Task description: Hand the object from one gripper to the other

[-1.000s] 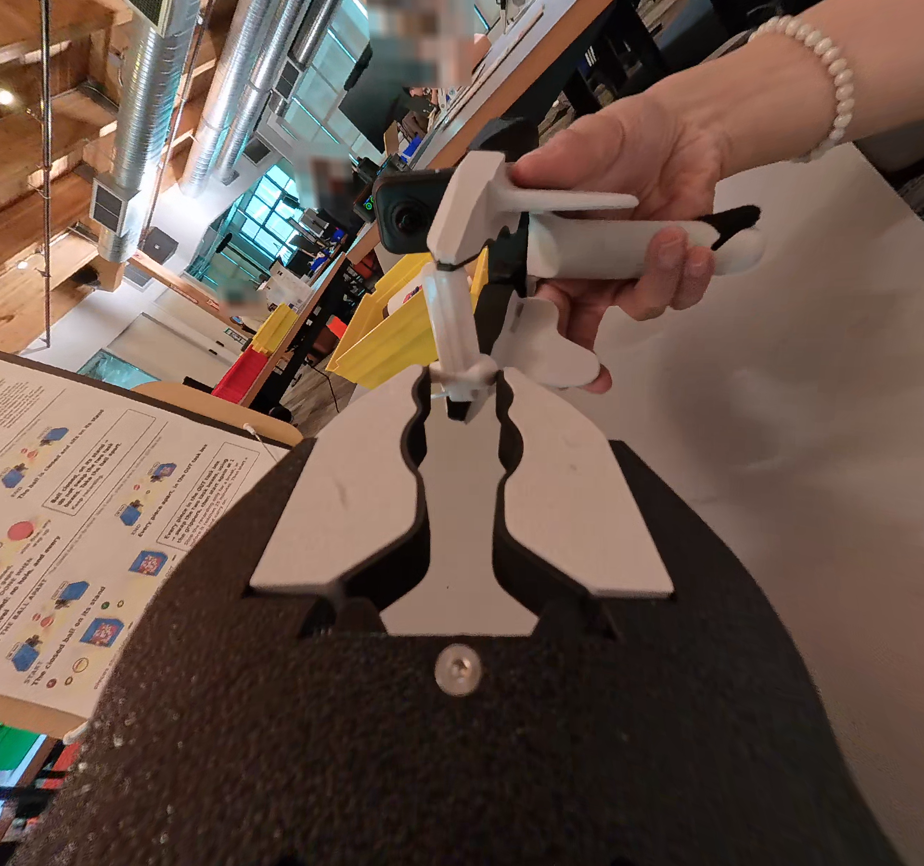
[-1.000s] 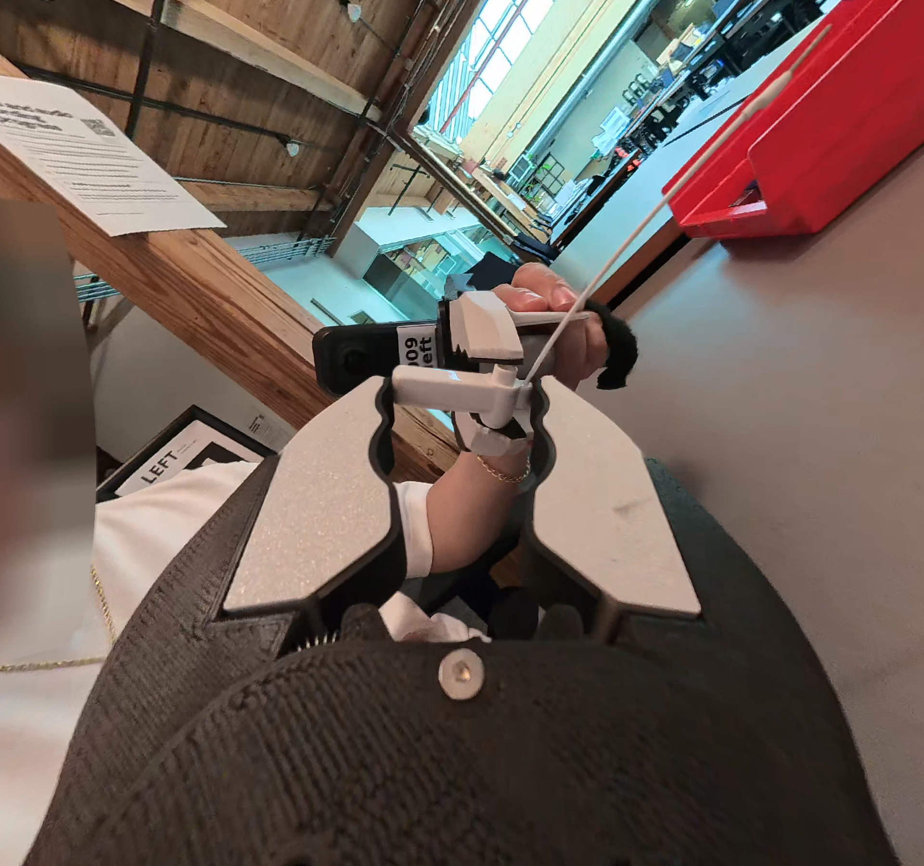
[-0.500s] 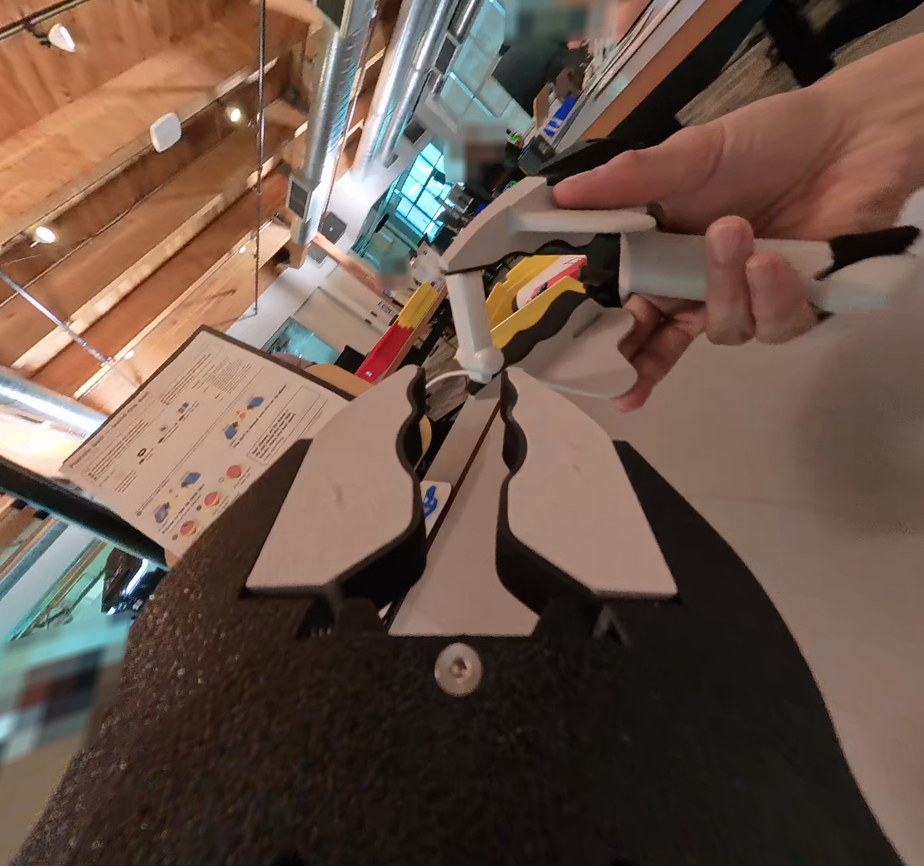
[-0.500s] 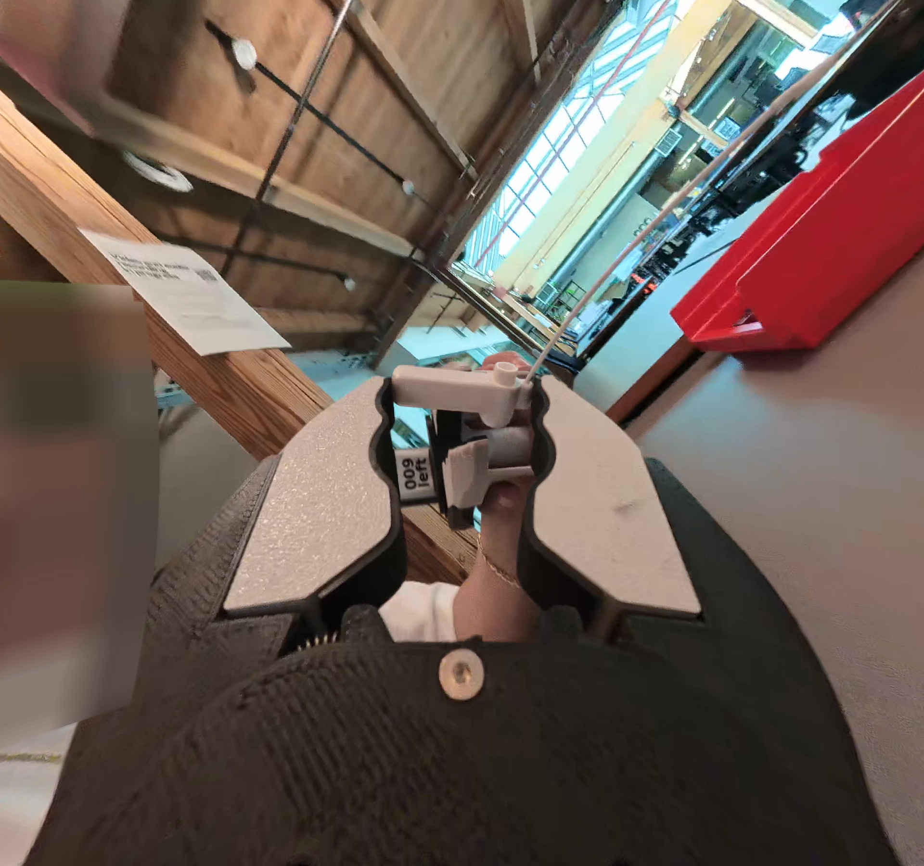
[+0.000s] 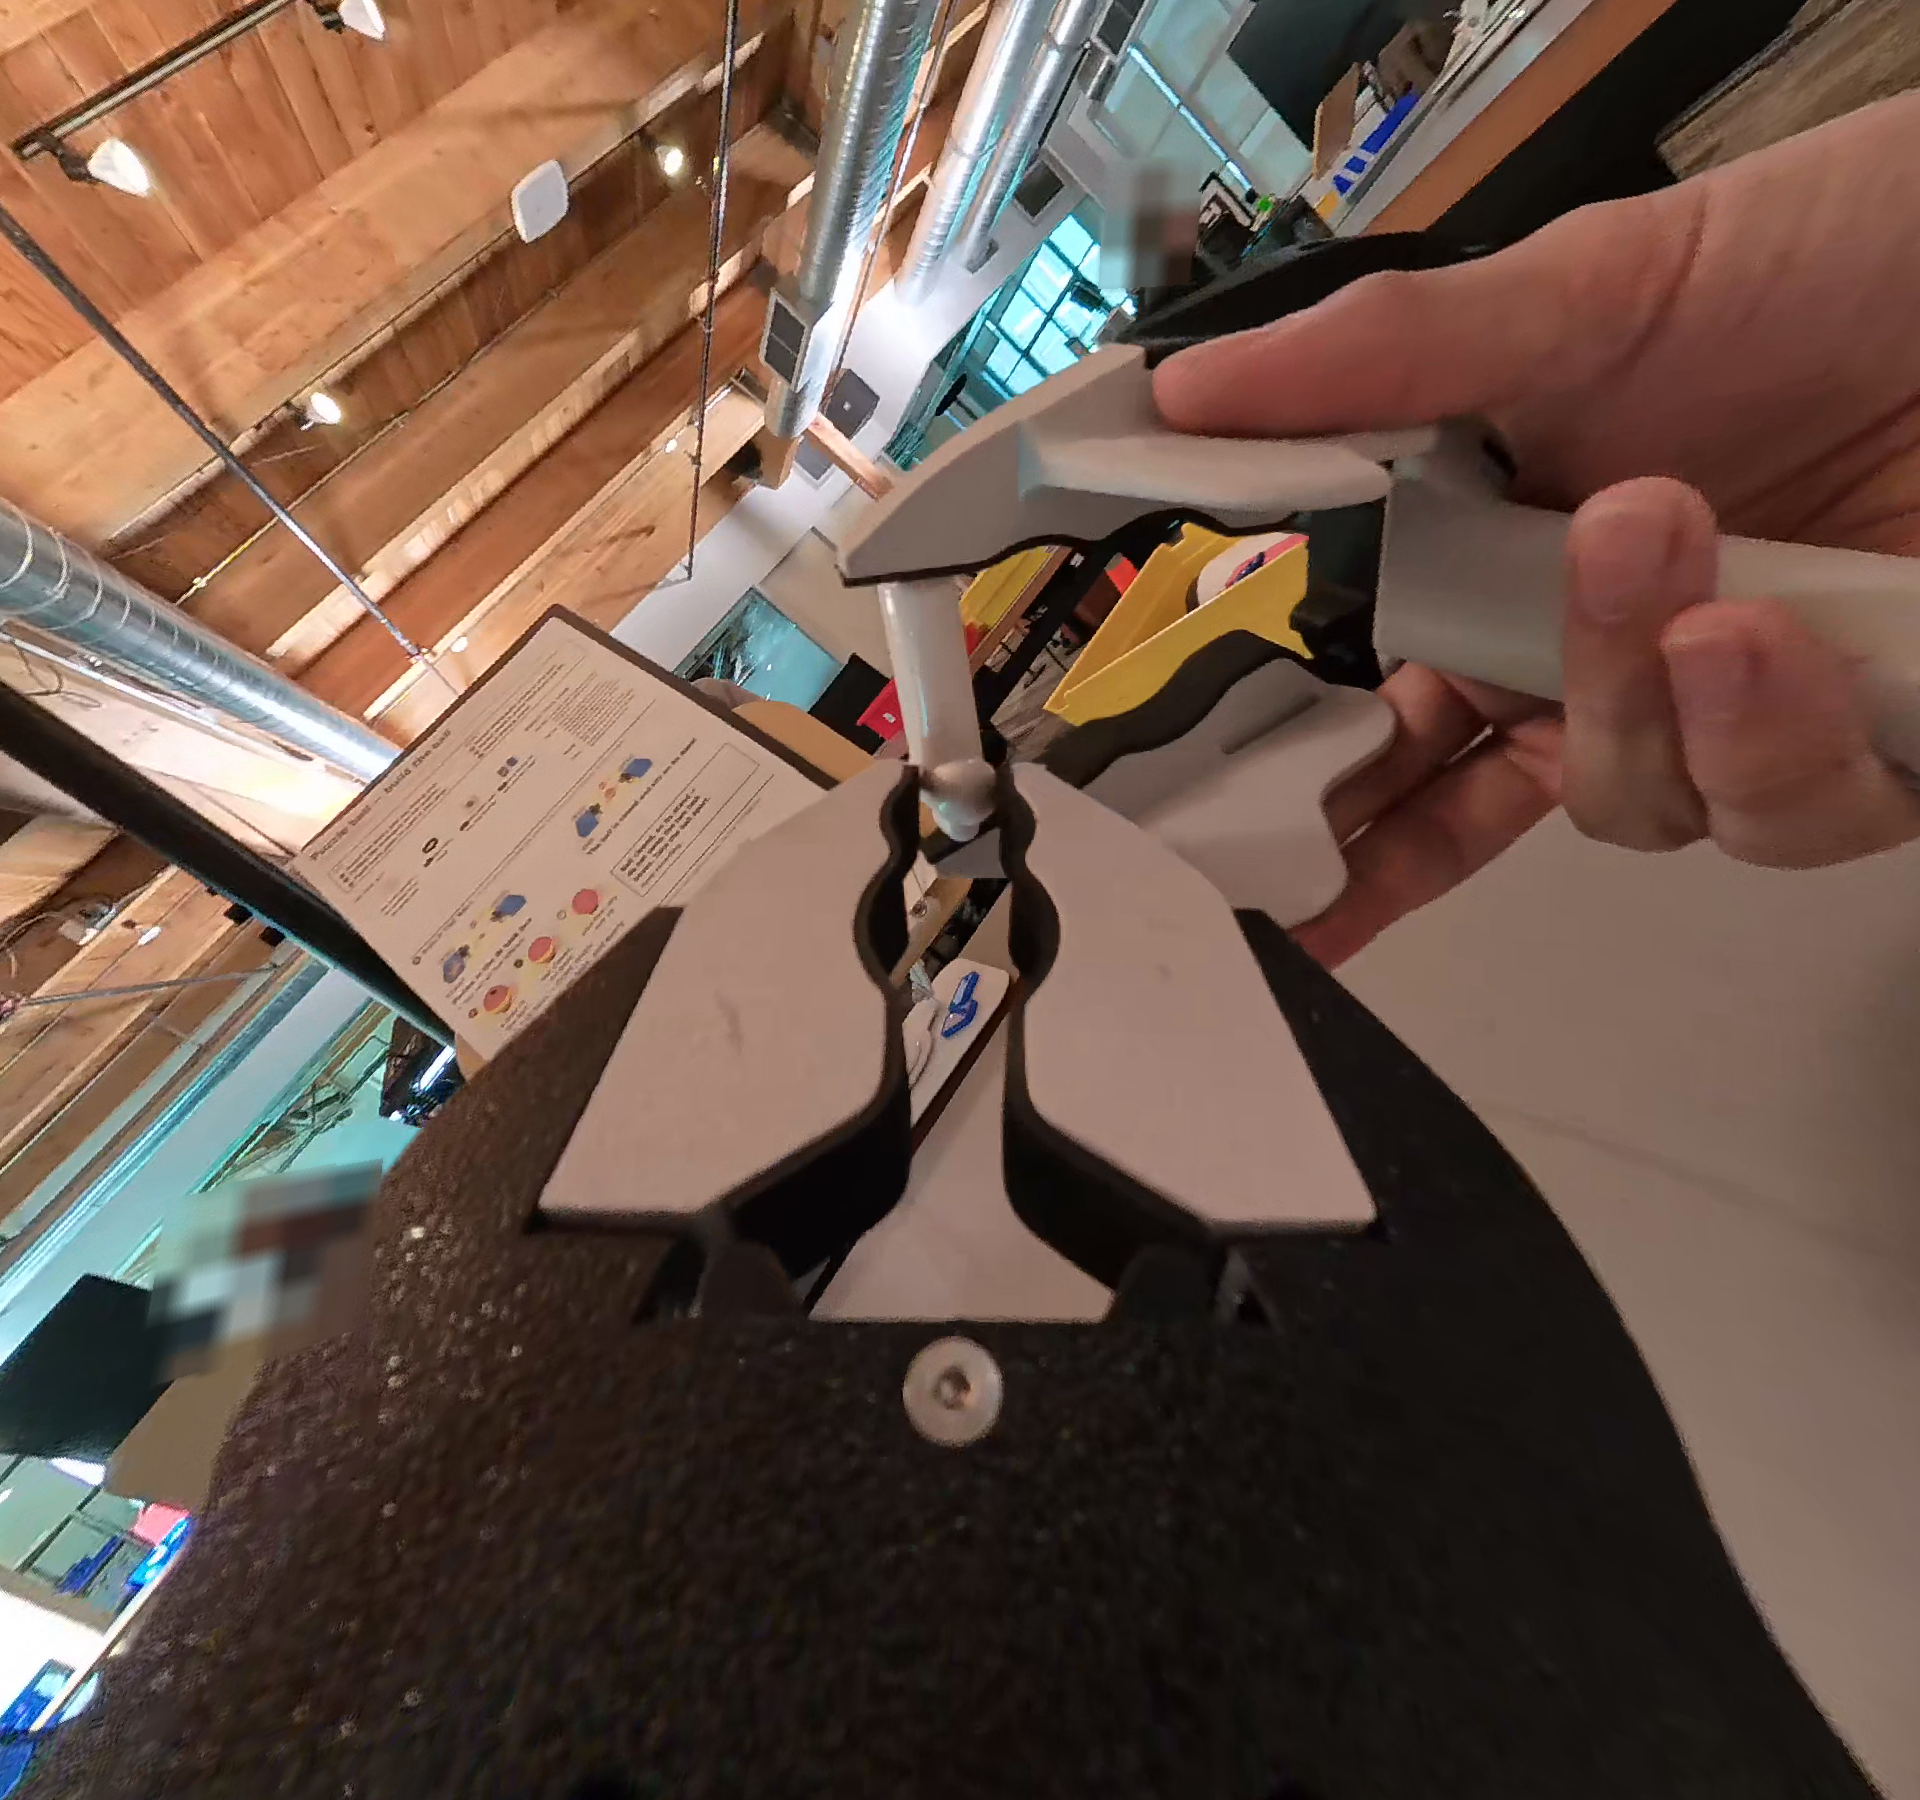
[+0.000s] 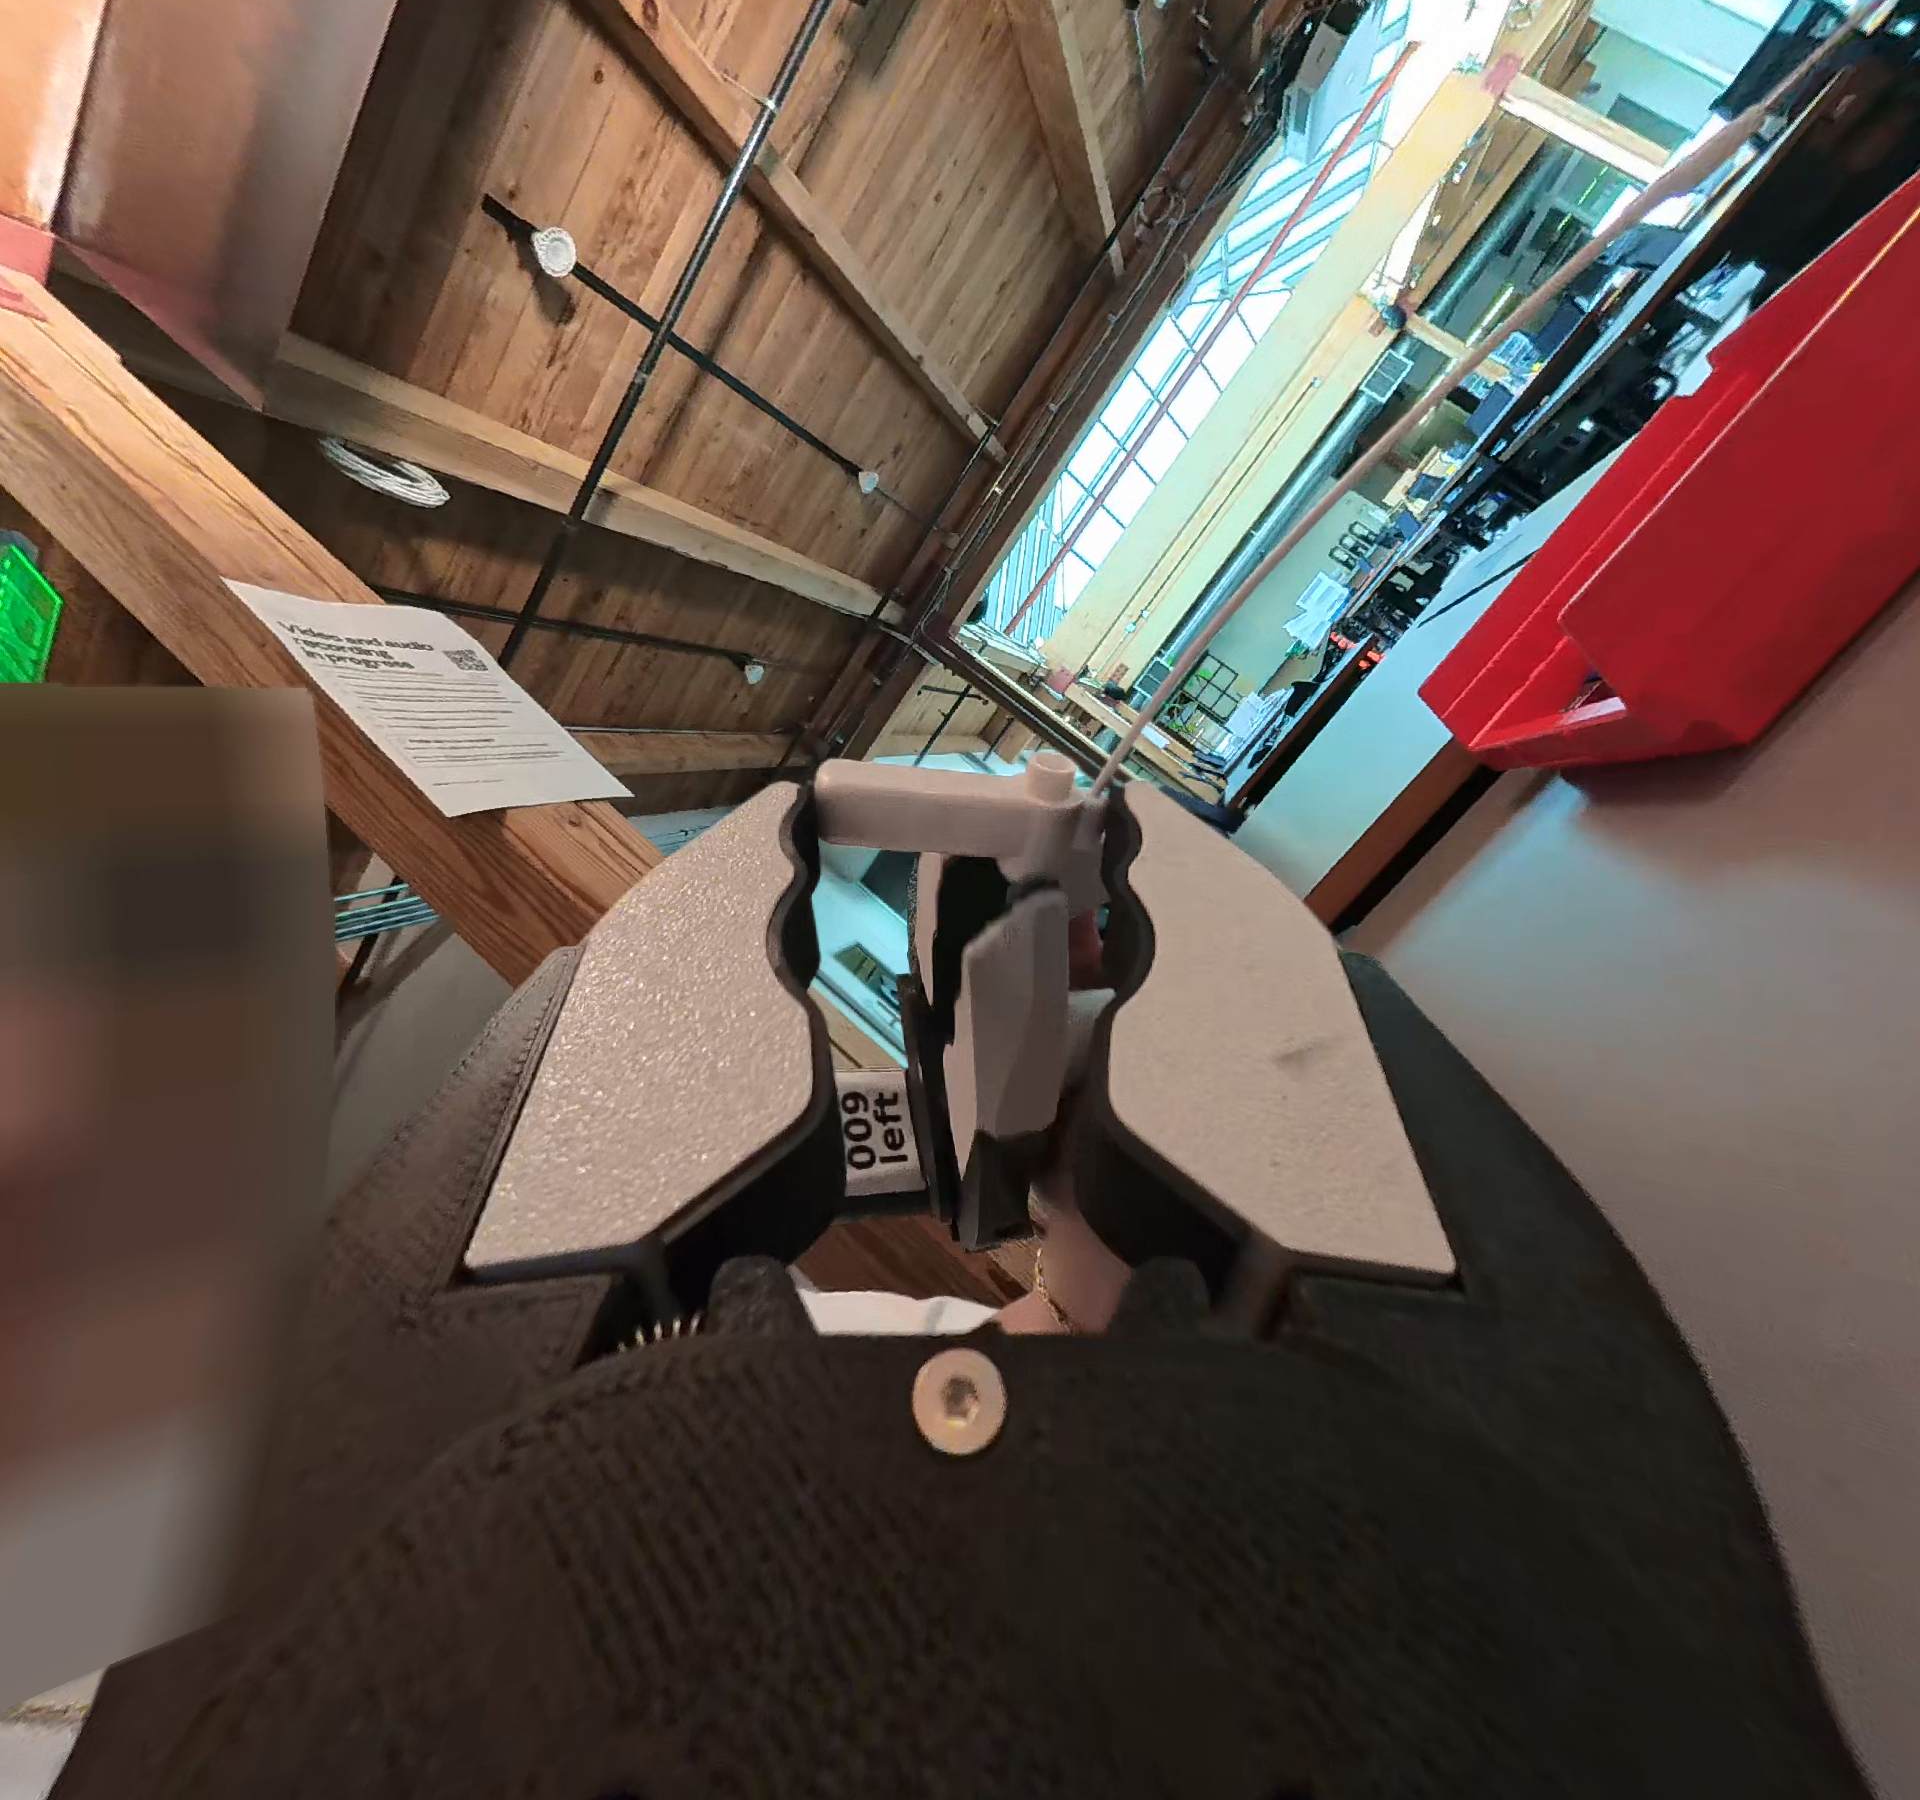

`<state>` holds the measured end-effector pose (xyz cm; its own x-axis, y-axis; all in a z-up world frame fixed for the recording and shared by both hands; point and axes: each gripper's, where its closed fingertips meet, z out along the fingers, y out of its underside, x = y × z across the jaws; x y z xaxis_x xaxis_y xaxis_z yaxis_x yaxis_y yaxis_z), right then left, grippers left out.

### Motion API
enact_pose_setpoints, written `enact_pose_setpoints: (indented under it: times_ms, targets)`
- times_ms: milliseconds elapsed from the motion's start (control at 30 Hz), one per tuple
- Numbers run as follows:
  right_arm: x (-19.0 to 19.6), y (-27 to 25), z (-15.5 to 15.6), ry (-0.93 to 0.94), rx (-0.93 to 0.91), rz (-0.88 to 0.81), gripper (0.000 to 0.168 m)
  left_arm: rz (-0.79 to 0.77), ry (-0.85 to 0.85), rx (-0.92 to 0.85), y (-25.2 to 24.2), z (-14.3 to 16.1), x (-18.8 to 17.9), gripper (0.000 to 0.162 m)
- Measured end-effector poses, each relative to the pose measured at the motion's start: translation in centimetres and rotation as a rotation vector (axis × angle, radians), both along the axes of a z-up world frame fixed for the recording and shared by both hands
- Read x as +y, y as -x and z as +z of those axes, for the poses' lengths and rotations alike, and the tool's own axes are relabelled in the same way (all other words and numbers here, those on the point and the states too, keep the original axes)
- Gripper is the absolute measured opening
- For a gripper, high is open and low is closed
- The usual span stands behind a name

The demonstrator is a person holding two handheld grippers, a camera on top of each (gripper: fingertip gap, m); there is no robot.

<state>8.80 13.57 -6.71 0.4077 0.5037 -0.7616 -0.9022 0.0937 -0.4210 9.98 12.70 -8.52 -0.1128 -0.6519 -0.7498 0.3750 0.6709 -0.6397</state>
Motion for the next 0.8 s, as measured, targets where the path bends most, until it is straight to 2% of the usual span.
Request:
enact_pose_setpoints:
  times_ms: [167, 267, 333, 400, 500, 533, 633, 700, 800]
  targets:
    - [0.0, -0.1, -0.1, -0.003, 0.004, 0.011, 0.053, 0.010, 0.005, -0.002, 0.0, 0.0, 0.1, 0.012]
    - [-0.1, 0.1, -0.6, 0.038, -0.128, -0.013, 0.052, -0.003, 0.002, 0.028, -0.1, 0.0, 0.6, 0.012]
    - [-0.1, -0.2, -1.5, 0.127, -0.313, -0.081, 0.062, -0.018, 0.048, 0.076, -0.1, 0.3, 1.4, 0.012]
    - [-0.6, -1.0, -1.6, 0.208, -0.554, -0.217, 0.064, -0.042, 0.084, 0.159, -0.1, 0.4, 2.2, 0.012]
    - [-1.8, -1.3, -0.5, 0.245, -0.969, -0.450, 0.067, -0.187, 0.105, 0.367, 0.7, -1.1, 1.7, 0.012]
    - [-2.1, -0.8, -0.1, 0.231, -1.073, -0.490, 0.063, -0.261, 0.118, 0.433, 1.2, -1.6, 1.2, 0.012]
    - [-2.1, 2.2, -0.7, 0.153, -1.227, -0.369, 0.050, -0.487, 0.190, 0.560, 3.0, -2.4, -0.2, 0.012]
    - [-2.0, 3.4, -1.5, 0.143, -1.234, -0.266, 0.038, -0.589, 0.221, 0.600, 3.8, -2.7, -0.6, 0.012]
    - [-1.8, 4.0, -1.7, 0.118, -1.204, -0.231, 0.026, -0.687, 0.252, 0.662, 4.6, -3.2, -0.7, 0.012]
